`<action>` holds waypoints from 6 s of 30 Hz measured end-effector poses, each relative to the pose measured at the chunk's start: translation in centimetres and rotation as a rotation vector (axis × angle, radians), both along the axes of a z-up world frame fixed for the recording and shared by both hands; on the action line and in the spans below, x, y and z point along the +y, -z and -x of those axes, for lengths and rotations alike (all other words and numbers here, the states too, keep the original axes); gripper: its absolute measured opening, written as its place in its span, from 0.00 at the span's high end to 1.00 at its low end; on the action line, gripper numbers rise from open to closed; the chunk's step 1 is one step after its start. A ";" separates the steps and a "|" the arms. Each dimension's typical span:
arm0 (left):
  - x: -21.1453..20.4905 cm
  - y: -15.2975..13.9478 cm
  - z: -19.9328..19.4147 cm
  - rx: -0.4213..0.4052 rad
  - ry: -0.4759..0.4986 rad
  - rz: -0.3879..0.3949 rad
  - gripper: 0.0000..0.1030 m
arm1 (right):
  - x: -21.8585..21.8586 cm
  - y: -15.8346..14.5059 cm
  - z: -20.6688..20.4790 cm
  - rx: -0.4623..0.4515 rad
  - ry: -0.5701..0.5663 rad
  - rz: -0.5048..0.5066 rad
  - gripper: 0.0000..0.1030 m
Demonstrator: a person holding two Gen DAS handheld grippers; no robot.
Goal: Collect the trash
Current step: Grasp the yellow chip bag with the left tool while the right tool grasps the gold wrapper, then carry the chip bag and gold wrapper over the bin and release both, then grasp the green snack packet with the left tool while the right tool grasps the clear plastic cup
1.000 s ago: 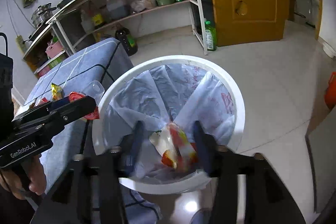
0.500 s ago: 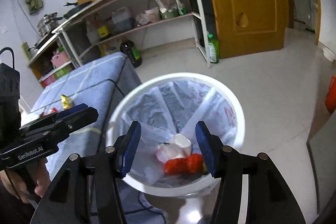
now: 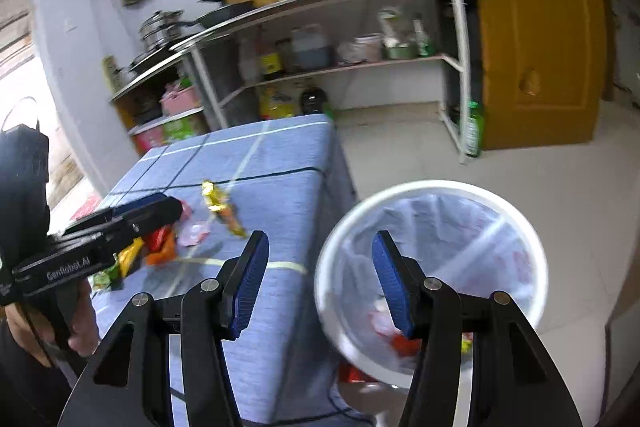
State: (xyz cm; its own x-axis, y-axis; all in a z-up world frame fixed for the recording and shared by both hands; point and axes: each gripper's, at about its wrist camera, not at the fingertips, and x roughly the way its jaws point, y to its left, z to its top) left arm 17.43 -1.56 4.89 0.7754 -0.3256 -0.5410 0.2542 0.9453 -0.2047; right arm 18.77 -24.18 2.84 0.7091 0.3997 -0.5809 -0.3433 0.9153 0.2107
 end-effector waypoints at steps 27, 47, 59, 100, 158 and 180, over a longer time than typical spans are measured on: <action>15.1 6.3 1.0 0.210 -0.412 0.101 0.29 | 14.2 4.4 -7.1 0.082 -0.264 0.143 0.47; 13.4 8.2 -0.9 0.281 -0.363 0.134 0.36 | 16.9 7.3 -9.7 0.157 -0.258 0.214 0.85; 14.0 6.0 1.0 0.186 -0.341 0.161 0.66 | 15.0 5.3 -8.2 0.115 -0.229 0.166 0.95; 5.7 -1.0 1.7 -0.016 -0.070 0.162 0.91 | 2.9 1.4 -2.0 0.024 -0.031 0.086 0.95; -9.2 1.7 -2.1 0.080 0.158 0.060 0.55 | -6.9 1.4 -0.3 0.026 0.157 0.008 0.76; 10.6 2.5 5.8 0.009 -0.340 0.004 0.38 | 8.9 0.7 -1.3 -0.023 -0.212 0.034 0.76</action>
